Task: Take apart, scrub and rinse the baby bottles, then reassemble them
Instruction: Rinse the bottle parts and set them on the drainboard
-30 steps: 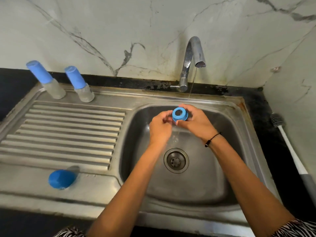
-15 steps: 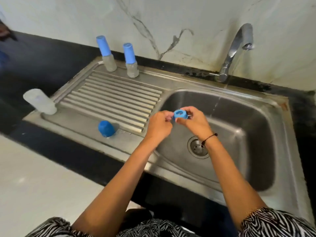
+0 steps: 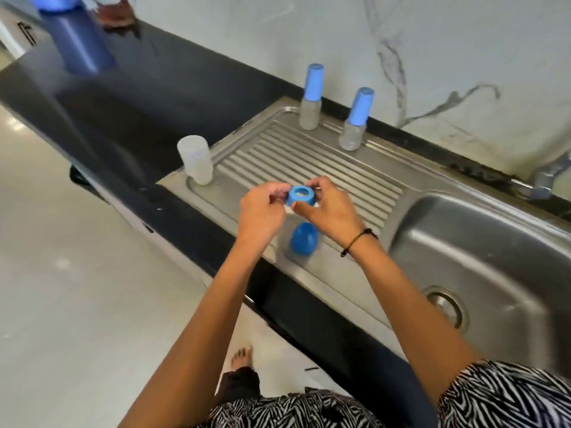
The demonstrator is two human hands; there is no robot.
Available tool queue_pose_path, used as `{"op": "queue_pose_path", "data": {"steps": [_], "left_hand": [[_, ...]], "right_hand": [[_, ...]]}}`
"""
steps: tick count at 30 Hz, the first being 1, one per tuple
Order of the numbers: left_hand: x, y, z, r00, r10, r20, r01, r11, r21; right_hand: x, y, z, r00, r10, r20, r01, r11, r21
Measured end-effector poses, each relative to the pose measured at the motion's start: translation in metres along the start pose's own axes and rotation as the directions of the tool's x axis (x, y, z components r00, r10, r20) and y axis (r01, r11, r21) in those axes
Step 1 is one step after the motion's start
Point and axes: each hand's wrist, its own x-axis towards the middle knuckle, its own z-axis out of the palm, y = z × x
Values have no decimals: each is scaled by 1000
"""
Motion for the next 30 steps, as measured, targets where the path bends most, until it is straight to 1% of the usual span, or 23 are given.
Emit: {"op": "queue_pose_path", "data": {"steps": [3,5,7,9,12,15,17,19,21,23,26,30], "left_hand": [[23,-29,-37,1000,-16,3,15,994,112],[36,-45,-54,999,-39,26,33,976,214],[49,-58,-68,996,-59,59,41,962,270],[59,-70,-76,993,-75,93,42,949,313],[69,-83,-81,990,-76,120,26,926,376],[74,-90,-83,989,-62,136,3,920,392],[77,-91,-83,989,-35,145,-30,907,420],[79,-90,-81,986,-11,166,-64,896,439],[79,-89,-78,982,16,186,-99,891,442],[79,-84,-76,979,46,200,-132,888,440],[76,-68,-72,971,88,224,-179,886,428],[66,-37,-52,946,154,285,-256,893,369]], "right_hand": [[35,-29,48,994,-24,108,47,976,-213],[54,-41,77,985,3,171,53,945,-324],[69,-47,104,978,54,204,22,934,-356],[78,-49,125,976,68,207,8,938,-345],[83,-50,140,980,67,187,5,931,-364],[86,-47,147,987,38,154,36,892,-450],[89,-43,148,987,17,158,66,861,-504],[91,-42,148,981,41,189,60,864,-500],[89,-43,145,974,54,219,53,890,-453],[83,-44,137,975,40,217,51,916,-398],[68,-46,114,989,21,146,20,960,-279],[45,-38,77,999,-18,30,24,971,-236]]}}
